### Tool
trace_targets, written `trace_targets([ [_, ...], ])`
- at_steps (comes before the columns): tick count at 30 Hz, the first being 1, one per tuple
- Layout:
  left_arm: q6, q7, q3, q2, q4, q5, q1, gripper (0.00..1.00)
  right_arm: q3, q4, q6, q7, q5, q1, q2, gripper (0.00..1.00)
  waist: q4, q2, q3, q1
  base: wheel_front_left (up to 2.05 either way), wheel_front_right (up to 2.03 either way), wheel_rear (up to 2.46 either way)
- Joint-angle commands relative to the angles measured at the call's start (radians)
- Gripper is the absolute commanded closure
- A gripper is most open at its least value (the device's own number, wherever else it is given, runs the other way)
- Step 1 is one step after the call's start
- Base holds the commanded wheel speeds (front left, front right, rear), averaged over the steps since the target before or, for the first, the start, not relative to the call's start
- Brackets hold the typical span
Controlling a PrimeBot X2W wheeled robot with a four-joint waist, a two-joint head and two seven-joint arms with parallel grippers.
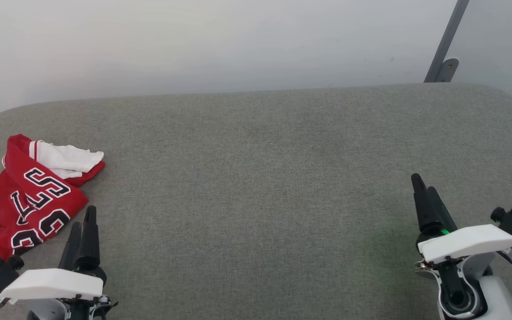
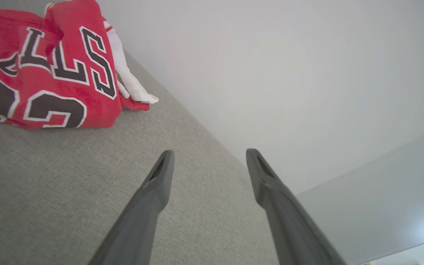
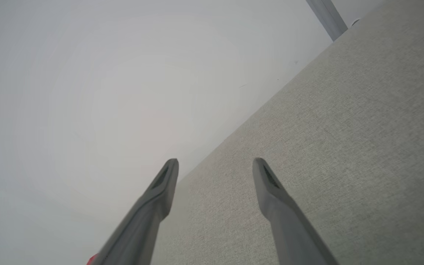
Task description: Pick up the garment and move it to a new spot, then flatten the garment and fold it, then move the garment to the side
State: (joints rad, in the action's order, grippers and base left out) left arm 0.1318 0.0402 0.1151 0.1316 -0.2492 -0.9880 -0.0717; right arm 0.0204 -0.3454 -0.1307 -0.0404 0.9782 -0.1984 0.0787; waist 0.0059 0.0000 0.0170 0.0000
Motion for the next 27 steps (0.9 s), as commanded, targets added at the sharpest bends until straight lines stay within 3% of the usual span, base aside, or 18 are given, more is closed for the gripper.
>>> trace_targets([
  [1,-0.001,0.012,0.002,0.013,0.02,0.042,-0.007,0.0,-0.007,0.011,0.0,-0.013,-0.052,-0.033,0.007,0.0,-0.001,0.0,-0.001,0.0,0.0,0.0,0.0],
  [17,-0.001,0.065,-0.002,0.04,0.051,0.298,0.02,0.0,-0.02,-0.025,0.0,-0.066,-0.36,-0.066,0.014,0.0,-0.005,0.0,-0.007,0.0,0.0,0.0,0.0],
  [27,-0.001,0.094,-0.004,0.056,0.048,0.396,0.024,0.0,-0.004,-0.076,0.0,-0.095,-0.52,-0.09,0.001,0.0,-0.005,0.0,-0.006,0.0,0.0,0.0,0.0],
])
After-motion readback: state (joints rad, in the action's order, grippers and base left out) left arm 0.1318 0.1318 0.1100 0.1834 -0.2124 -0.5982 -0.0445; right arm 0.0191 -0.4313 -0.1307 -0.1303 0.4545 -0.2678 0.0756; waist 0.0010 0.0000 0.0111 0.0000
